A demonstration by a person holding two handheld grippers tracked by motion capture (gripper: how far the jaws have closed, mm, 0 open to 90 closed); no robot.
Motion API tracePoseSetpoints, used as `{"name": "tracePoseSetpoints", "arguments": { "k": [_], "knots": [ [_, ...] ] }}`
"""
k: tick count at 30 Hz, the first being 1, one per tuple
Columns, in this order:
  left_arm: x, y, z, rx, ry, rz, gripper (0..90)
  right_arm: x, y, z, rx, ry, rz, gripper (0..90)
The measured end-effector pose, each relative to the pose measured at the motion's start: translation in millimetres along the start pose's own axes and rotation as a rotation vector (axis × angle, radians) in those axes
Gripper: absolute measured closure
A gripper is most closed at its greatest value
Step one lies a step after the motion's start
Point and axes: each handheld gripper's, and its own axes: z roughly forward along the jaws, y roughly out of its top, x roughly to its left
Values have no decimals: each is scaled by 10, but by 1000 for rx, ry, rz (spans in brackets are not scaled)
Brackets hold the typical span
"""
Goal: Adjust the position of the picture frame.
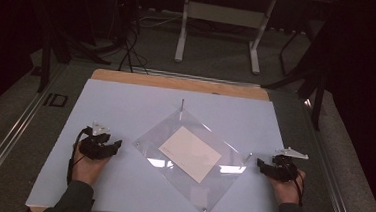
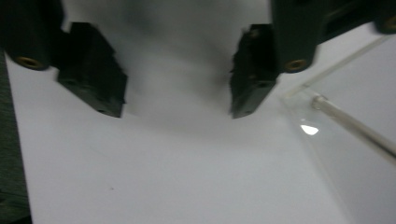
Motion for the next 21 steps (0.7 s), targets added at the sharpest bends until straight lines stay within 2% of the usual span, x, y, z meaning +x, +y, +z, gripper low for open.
{"name": "tracePoseSetpoints", "arguments": {
  "k": [2, 3, 4, 5, 6, 7, 8, 11, 12, 13, 16, 18, 21],
  "knots": [
    [1, 85, -16, -6, -41, 33, 485, 5, 8, -32, -11, 45, 3, 458],
    [4, 130, -12, -4, -60, 50, 489, 22, 10, -51, -15, 57, -11, 480],
    [6, 154, -6, -4, -69, 64, 487, 51, 12, -71, -13, 69, -38, 490],
    [6, 154, -6, -4, -69, 64, 487, 51, 12, -71, -13, 69, -38, 490],
    [8, 195, 7, 2, -74, 93, 486, 102, 7, -102, 0, 73, -83, 510],
    [10, 213, 15, -1, -75, 99, 486, 102, 7, -102, 0, 73, -83, 510],
    [34, 272, 31, 6, -101, 97, 485, 129, -3, -121, 8, 92, -105, 524],
    [40, 326, 37, 1, -111, 100, 479, 137, -10, -139, 16, 101, -123, 530],
    [49, 384, 42, -6, -132, 111, 478, 138, -19, -163, 22, 129, -128, 534],
    [49, 384, 42, -6, -132, 111, 478, 138, -19, -163, 22, 129, -128, 534],
    [46, 461, 72, -9, -153, 136, 484, 166, -40, -209, 20, 172, -145, 572],
    [36, 531, 125, -18, -169, 149, 490, 196, -57, -227, 20, 175, -158, 602],
    [35, 576, 166, -11, -188, 142, 514, 232, -80, -242, 14, 179, -168, 631]
  ]
}}
